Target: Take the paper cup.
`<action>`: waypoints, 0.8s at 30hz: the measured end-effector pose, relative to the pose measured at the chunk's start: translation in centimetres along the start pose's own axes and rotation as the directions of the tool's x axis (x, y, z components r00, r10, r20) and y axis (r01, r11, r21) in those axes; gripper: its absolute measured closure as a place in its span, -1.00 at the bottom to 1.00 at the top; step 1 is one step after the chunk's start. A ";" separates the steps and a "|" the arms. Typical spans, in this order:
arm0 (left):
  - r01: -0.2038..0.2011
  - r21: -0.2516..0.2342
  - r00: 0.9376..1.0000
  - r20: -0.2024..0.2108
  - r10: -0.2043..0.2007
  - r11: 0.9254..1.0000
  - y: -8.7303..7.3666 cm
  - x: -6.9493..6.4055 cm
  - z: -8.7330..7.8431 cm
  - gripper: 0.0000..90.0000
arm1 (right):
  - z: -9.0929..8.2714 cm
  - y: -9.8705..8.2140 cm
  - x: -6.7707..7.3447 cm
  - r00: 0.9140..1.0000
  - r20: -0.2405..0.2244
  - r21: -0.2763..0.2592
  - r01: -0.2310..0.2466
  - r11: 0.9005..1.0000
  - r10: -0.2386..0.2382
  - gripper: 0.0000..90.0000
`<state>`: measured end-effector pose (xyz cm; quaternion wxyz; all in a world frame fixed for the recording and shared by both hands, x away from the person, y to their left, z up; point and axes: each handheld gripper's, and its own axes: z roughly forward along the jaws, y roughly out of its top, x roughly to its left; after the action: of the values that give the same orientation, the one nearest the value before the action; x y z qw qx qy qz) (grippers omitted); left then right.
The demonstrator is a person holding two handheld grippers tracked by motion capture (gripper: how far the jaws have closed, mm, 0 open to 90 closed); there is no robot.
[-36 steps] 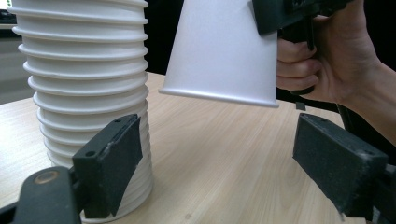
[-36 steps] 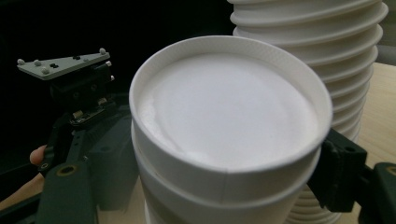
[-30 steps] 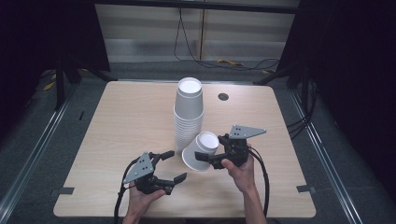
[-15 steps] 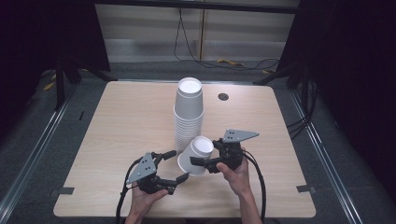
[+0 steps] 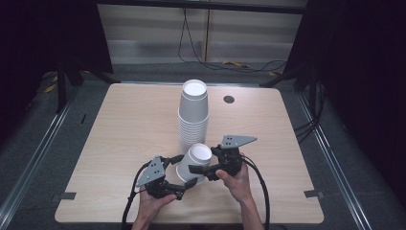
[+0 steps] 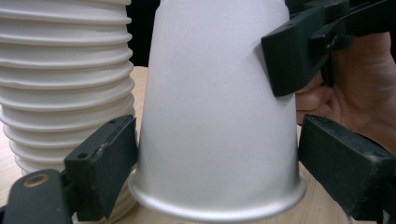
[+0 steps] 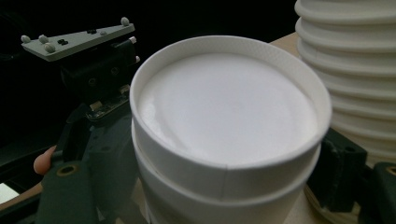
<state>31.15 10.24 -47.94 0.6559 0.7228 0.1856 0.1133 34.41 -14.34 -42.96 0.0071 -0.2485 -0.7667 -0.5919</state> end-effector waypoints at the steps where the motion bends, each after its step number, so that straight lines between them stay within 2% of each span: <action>1: 0.004 -0.005 1.000 -0.021 -0.004 1.000 0.0 -0.1 0.1 -0.74 | 0.1 0.0 0.0 1.000 -0.002 0.000 0.001 1.000 -0.001 -0.50; 2: 0.002 -0.002 1.000 -0.007 -0.002 1.000 0.0 0.0 0.1 -0.74 | 0.1 -0.1 0.0 1.000 -0.004 0.000 -0.002 1.000 0.002 -0.50; 5: 0.001 0.007 1.000 0.000 -0.001 1.000 0.0 0.0 0.3 -0.75 | 0.3 -0.2 0.0 1.000 -0.013 -0.003 -0.007 1.000 0.007 -0.50; 8: -0.014 0.025 1.000 -0.007 0.015 1.000 0.0 0.0 0.5 -0.77 | 0.5 -0.3 0.0 1.000 -0.014 -0.001 -0.004 1.000 0.004 -0.50; 11: -0.012 0.025 1.000 0.002 0.012 1.000 0.0 0.1 0.5 -0.78 | 0.5 -0.3 0.0 1.000 -0.016 -0.001 -0.007 1.000 0.007 -0.50; 12: -0.018 0.024 1.000 -0.017 0.018 1.000 0.0 0.0 0.7 -0.78 | 0.5 -0.2 0.0 1.000 -0.018 -0.002 -0.009 1.000 0.009 -0.50; 13: -0.020 0.037 1.000 0.000 0.020 0.999 0.0 0.1 0.7 -0.79 | 0.6 -0.2 0.0 1.000 -0.018 -0.003 -0.009 1.000 0.009 -0.50; 15: -0.025 0.052 1.000 0.006 0.024 0.998 0.0 0.1 0.9 -0.80 | 0.7 -0.2 0.1 1.000 -0.020 -0.002 -0.006 1.000 0.006 -0.50; 24: -0.023 0.071 1.000 0.001 0.023 0.997 0.0 0.2 0.9 -0.72 | 0.8 -0.3 0.1 1.000 -0.013 0.003 -0.002 1.000 0.002 -0.52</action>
<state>31.69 9.49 -48.02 0.6286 0.7477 0.1811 0.1141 34.46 -13.63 -43.40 0.0131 -0.2452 -0.7672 -0.5925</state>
